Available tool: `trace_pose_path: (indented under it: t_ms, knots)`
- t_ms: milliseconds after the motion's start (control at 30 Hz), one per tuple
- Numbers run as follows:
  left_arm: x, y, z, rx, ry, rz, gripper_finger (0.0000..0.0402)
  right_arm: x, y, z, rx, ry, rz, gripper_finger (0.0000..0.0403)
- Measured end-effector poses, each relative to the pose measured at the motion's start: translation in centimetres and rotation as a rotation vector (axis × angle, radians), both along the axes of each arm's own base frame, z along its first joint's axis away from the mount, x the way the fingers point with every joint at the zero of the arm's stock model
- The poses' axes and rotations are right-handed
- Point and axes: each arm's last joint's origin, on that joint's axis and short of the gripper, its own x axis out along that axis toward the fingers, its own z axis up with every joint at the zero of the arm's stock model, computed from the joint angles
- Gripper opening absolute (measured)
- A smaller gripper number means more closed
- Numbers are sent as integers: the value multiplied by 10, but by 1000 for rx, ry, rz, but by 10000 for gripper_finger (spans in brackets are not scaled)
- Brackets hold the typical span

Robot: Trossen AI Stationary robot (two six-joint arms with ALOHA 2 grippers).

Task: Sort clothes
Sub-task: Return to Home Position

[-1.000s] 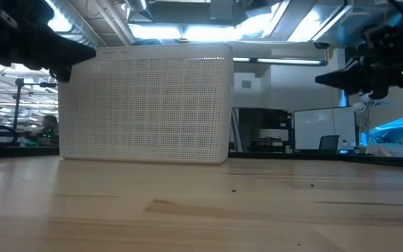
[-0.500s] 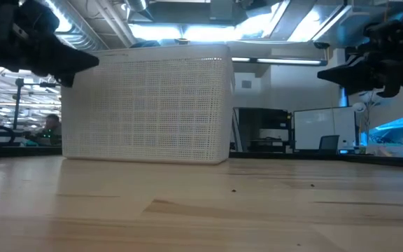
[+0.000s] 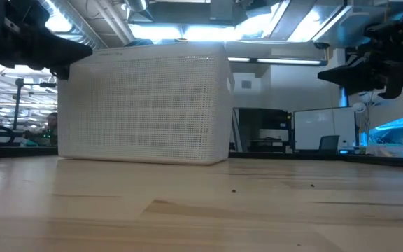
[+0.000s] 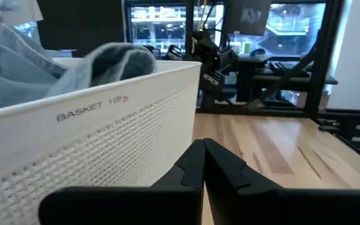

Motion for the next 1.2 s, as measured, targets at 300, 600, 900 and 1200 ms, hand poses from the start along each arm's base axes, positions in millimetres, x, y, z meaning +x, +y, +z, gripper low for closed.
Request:
trace_pose_path:
  t_ms: [300,600,900,1200]
  knots:
    - [0,2,0,12,1,29,0,0,0,-4,4,41,-9,19]
    - [0,2,0,22,3,32,0,0,0,-5,16,53,-9,19]
    - [0,2,0,22,3,32,0,0,0,-5,9,53,-9,19]
    - [0,2,0,26,4,32,0,0,0,-5,9,54,-9,19]
